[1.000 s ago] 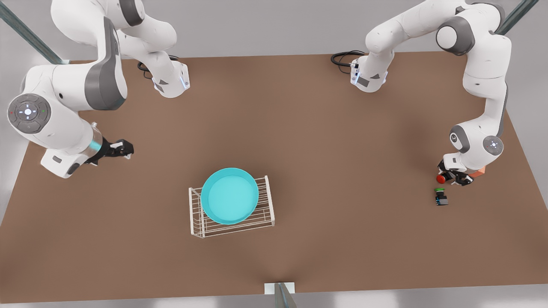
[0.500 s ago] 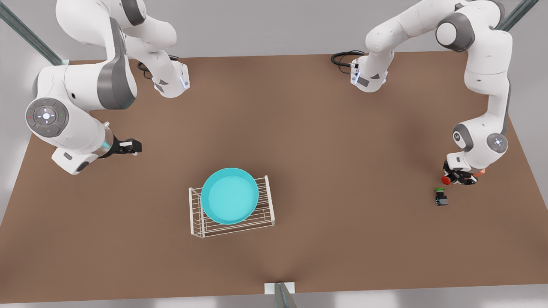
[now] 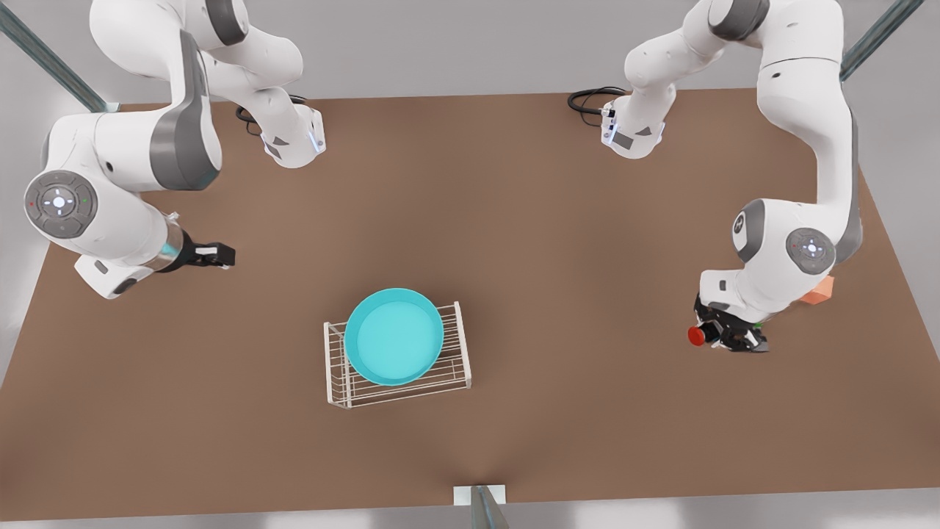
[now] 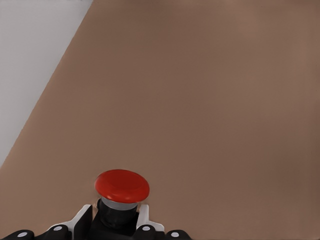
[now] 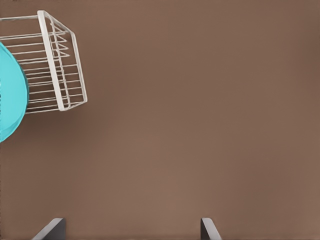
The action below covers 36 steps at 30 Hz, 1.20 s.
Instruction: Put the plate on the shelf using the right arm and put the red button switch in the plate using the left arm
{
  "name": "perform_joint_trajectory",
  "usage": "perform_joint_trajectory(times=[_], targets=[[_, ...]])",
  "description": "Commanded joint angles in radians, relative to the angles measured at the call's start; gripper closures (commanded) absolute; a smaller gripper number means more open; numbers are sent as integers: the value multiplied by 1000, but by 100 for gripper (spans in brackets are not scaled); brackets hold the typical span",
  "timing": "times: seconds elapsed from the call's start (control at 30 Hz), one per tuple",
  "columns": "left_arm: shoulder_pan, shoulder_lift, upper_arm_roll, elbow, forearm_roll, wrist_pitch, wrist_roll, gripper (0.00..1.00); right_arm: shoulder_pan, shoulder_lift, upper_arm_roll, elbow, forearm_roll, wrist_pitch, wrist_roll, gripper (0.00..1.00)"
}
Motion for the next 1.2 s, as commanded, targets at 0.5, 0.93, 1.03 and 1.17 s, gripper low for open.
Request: perform_joint_trajectory(times=[0.5, 0.93, 1.03, 1.17], targets=[[-476, 252, -84, 462, -69, 107, -2132, 49, 2, -1, 12, 0, 13, -1, 54, 0], [-643, 457, -125, 534, -61, 372, -2169, 49, 2, -1, 7, 0, 13, -1, 54, 0], [-681, 506, -122, 536, -59, 397, -2167, 49, 2, -1, 4, 0, 13, -1, 54, 0], [-781, 580, -47, 637, -59, 397, -2170, 49, 2, -1, 7, 0, 15, -1, 54, 0]])
